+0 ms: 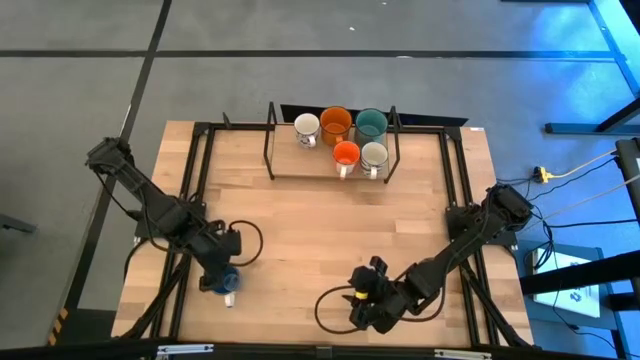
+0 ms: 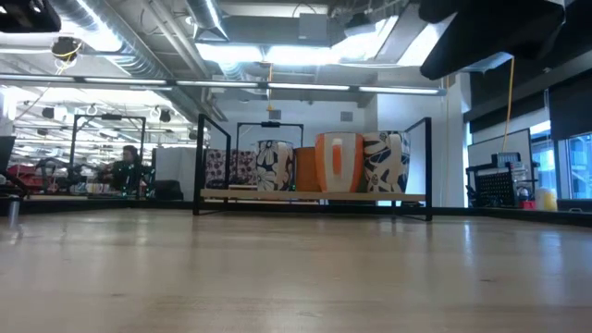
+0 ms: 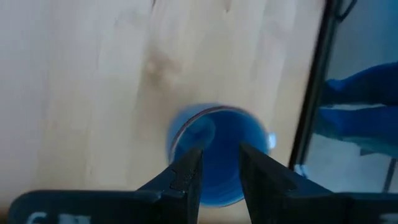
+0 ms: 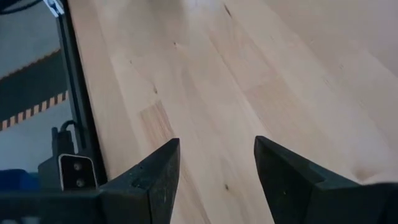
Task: Place coffee mugs
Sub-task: Put the blue-white mug on the shelf
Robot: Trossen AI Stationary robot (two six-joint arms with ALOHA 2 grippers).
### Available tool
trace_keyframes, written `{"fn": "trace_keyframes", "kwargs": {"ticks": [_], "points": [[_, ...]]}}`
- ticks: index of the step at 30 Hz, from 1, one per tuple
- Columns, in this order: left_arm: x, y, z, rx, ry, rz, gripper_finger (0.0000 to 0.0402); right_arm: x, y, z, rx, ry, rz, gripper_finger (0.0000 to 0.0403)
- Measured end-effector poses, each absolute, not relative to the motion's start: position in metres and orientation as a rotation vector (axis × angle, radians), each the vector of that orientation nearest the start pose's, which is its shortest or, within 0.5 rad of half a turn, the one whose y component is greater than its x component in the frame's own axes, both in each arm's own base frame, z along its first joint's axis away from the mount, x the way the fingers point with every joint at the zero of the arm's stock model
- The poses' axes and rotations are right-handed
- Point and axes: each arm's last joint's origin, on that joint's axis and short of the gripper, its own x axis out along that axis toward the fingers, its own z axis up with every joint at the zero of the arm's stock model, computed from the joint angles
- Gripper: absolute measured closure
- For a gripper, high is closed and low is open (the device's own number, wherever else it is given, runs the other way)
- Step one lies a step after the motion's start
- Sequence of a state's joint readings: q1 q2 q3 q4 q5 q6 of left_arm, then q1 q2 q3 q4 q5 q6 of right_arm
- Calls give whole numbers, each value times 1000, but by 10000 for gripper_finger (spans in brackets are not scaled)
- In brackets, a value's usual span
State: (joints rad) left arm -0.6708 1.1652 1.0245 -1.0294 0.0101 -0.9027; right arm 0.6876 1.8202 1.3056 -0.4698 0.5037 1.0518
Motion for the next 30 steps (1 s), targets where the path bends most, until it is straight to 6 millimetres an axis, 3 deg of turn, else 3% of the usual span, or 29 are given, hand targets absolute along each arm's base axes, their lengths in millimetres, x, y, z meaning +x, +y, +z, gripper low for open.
{"fn": "trace_keyframes", "kwargs": {"ticks": [12, 21, 30], "points": [[150, -118, 251, -298, 1405, 27, 226, 302, 230, 214, 420, 784, -264, 210], [148, -116, 228, -280, 1413, 36, 223, 300, 228, 212, 396, 804, -280, 210], [158, -124, 209, -248, 1427, 29, 229, 299, 227, 211, 383, 815, -288, 210]]}}
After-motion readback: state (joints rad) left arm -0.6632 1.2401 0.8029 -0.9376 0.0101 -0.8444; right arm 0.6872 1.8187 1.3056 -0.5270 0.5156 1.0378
